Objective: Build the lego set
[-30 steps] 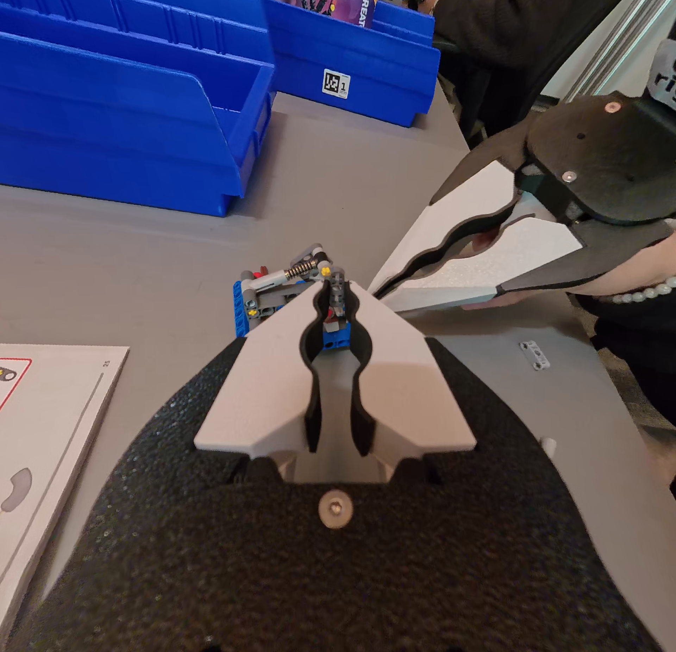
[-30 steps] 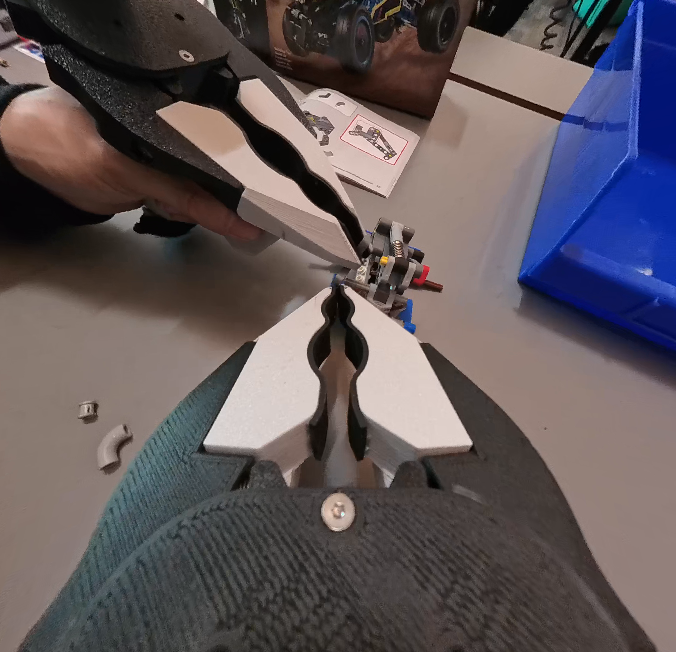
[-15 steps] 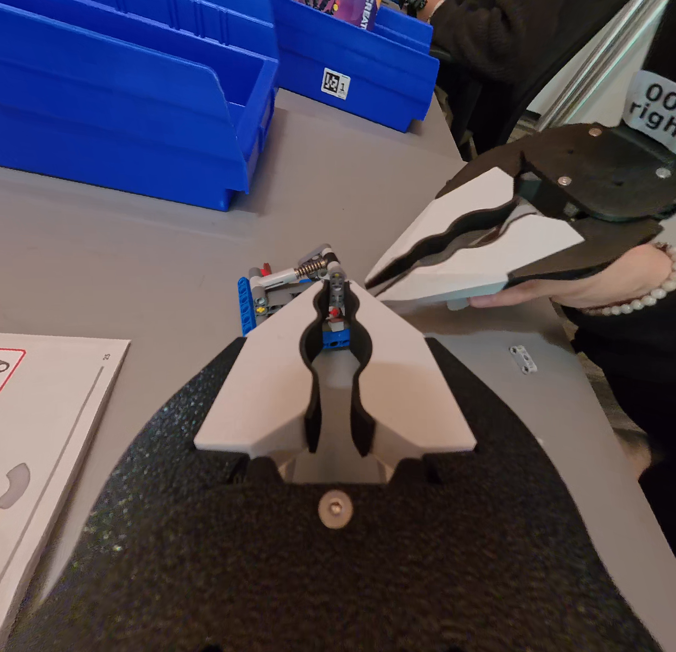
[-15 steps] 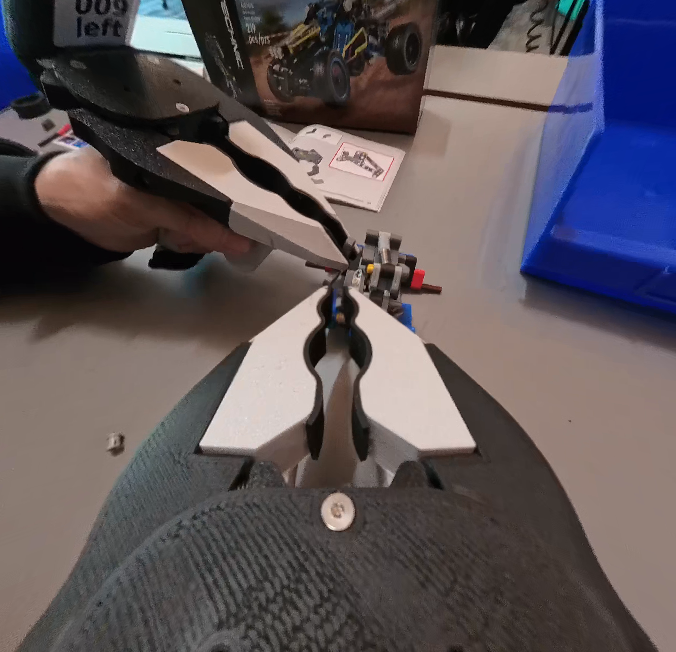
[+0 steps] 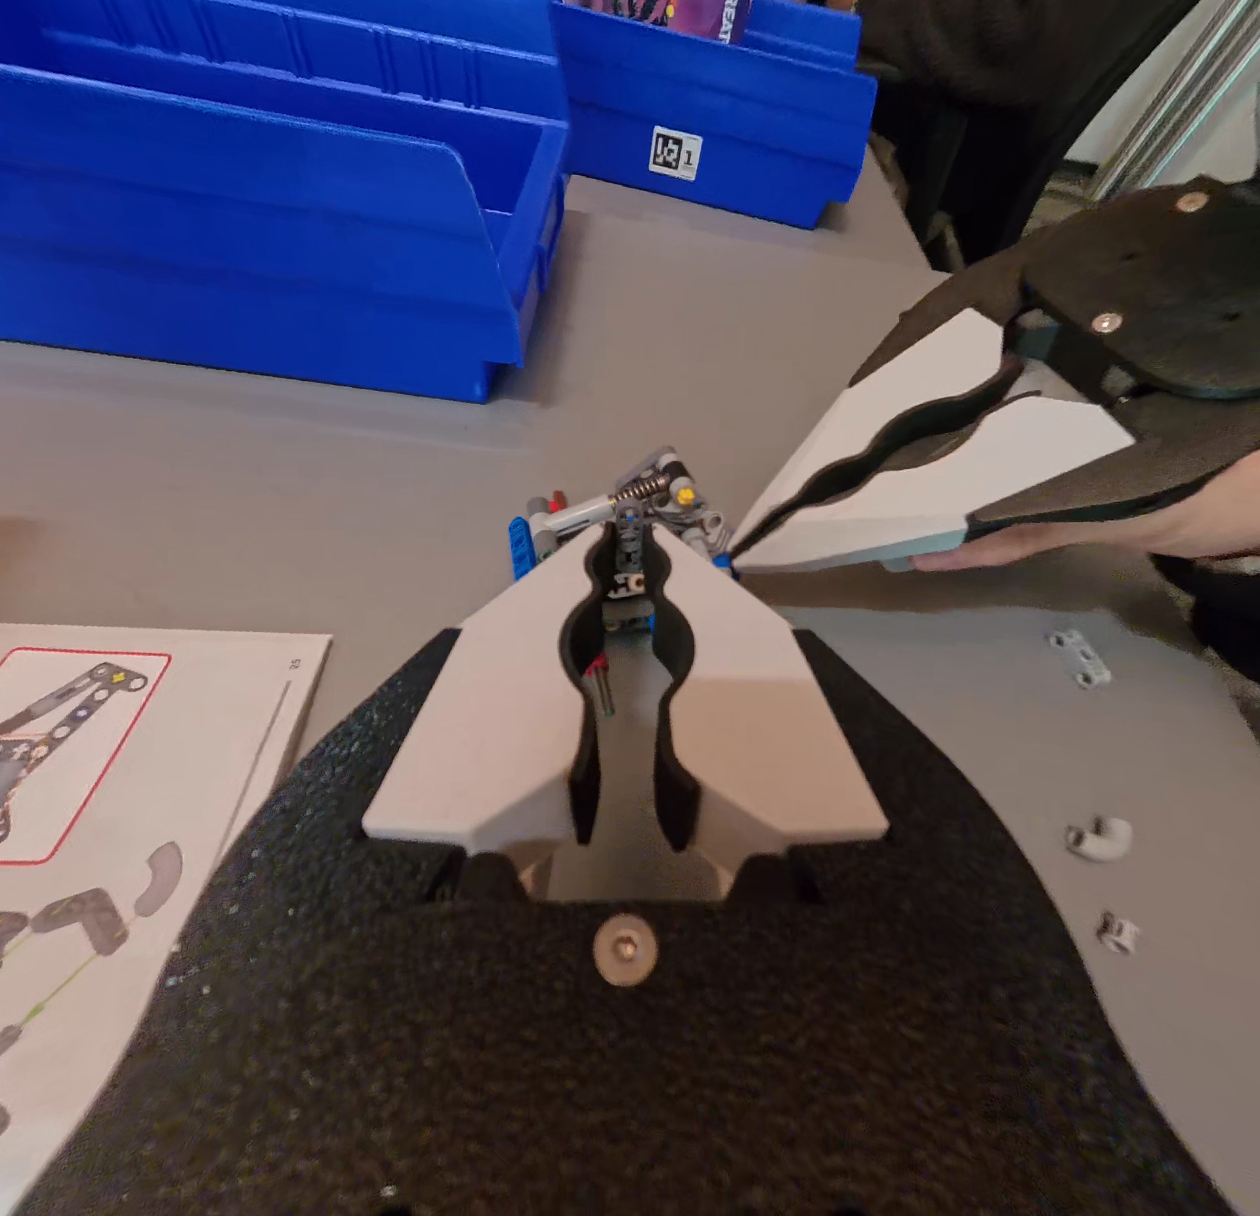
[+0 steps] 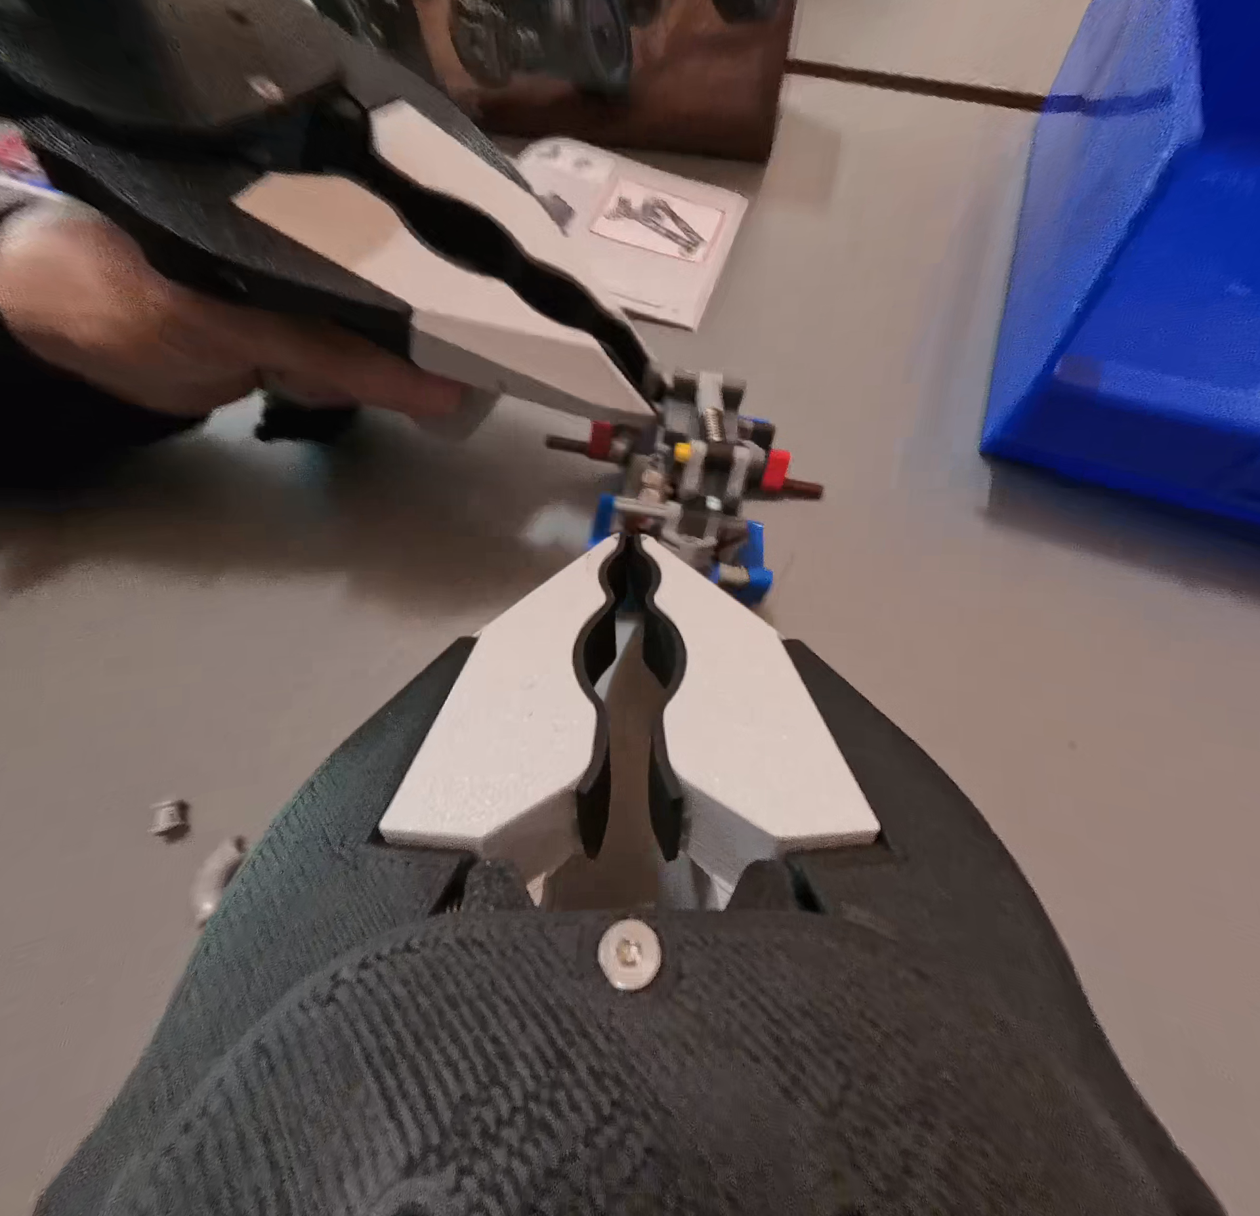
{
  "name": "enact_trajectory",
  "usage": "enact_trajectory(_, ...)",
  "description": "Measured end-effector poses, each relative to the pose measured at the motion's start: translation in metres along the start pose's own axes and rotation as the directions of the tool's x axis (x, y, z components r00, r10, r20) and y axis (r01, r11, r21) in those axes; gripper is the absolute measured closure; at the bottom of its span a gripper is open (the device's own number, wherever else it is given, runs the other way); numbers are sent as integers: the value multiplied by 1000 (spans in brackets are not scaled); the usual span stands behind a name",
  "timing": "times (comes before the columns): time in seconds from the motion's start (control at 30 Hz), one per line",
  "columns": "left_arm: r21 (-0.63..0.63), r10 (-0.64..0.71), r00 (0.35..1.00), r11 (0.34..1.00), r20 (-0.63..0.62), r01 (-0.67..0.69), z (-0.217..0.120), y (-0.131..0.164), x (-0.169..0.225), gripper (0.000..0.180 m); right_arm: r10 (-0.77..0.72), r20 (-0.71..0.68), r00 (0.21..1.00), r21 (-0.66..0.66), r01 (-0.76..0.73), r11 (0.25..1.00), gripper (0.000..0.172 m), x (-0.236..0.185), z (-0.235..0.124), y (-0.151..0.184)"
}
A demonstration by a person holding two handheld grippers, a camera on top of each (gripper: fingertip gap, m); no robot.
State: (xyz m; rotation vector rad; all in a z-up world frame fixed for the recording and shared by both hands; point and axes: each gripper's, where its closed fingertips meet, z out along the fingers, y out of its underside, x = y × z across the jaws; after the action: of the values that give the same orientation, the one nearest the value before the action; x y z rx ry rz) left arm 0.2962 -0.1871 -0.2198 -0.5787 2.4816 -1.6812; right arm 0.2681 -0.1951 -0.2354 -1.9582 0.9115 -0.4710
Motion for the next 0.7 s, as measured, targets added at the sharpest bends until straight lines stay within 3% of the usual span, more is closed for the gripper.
enact_trajectory(0.07,4,-30,1000,1000,-8,30,0,0,0,177,-17,-67,998,27,19,999,165,11,-4,-3)
enact_trajectory(0.13,-37,-27,1000,999,7,27,1,6,-1,177,8,-79,997,52,-4,999,136,13,-4,-7)
enact_trajectory(0.3,-48,-39,999,998,1,39,5,6,7,177,-19,-72,997,70,24,997,128,15,-1,-11)
enact_trajectory(0.43,-58,-29,999,998,26,30,8,8,7,177,-84,-9,996,41,84,996,111,22,2,-6)
enact_trajectory(0.57,-56,-54,998,997,37,56,9,8,7,177,-79,43,996,53,77,996,125,22,6,-9)
enact_trajectory(0.7,-58,-70,996,996,60,74,12,8,6,177,-51,58,997,26,50,998,128,21,10,-7)
